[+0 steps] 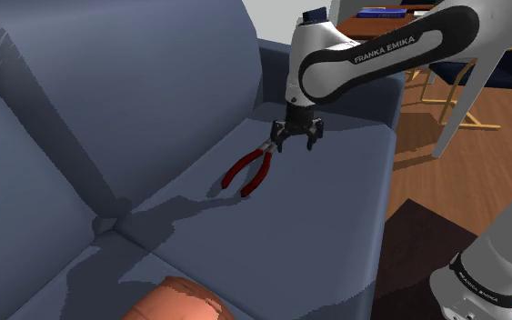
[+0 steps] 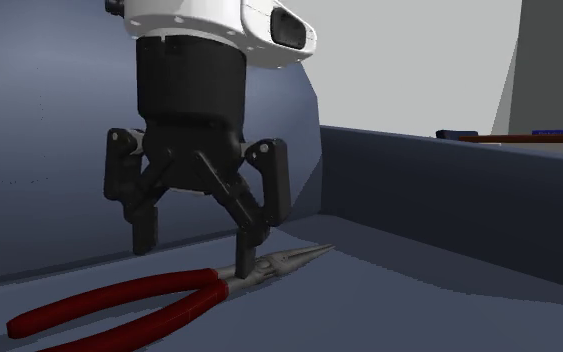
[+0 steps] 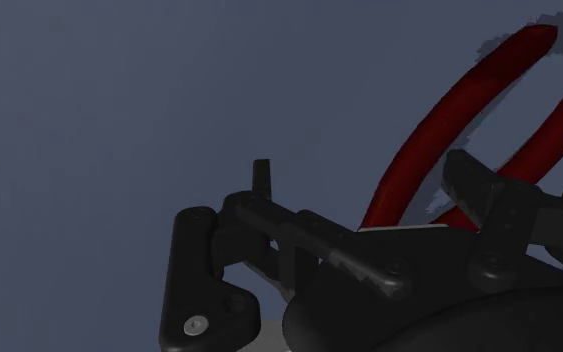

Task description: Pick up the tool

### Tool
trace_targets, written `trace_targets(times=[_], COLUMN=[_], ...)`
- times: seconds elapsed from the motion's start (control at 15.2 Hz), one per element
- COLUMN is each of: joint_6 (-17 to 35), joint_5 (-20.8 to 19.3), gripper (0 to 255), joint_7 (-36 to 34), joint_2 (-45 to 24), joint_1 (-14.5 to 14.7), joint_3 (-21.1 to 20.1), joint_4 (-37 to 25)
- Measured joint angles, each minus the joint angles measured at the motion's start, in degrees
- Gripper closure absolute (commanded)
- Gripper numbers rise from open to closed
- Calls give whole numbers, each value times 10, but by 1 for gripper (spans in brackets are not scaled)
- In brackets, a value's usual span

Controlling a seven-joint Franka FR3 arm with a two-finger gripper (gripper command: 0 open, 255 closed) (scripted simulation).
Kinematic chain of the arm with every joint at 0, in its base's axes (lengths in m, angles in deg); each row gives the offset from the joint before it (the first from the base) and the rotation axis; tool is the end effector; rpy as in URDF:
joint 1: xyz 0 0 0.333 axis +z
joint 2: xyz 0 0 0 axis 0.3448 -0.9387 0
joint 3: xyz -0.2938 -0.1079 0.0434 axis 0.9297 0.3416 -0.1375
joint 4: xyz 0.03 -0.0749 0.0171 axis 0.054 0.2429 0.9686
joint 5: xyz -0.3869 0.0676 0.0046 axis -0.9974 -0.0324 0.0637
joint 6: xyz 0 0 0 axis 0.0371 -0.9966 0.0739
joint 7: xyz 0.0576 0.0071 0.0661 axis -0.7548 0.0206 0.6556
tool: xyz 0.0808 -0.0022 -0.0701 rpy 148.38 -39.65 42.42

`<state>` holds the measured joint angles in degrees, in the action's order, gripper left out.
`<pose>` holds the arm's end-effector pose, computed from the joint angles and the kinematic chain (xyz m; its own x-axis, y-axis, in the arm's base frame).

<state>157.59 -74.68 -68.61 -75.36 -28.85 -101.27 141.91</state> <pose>0.5020 0.1408 0.4531 0.8658 -0.5003 0.0135 -0.4984 -0.8644 -0.0671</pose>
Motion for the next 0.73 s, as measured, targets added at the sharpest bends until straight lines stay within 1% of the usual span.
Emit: trace_targets(times=[0.13,0.26,0.46,0.59,0.73], joint_6=[13,20,32,26,28], joint_5=[-26,-50,-87,-108,-118], gripper=[0,0,0,0,0], joint_7=[-54,-111,-185,-229,-252], joint_2=[-54,-101,-176,-228,-251], joint_1=[-4,0,8,17,22], joint_3=[-7,-10,-3,7,14], joint_4=[-39,-76,-134,-188,-207])
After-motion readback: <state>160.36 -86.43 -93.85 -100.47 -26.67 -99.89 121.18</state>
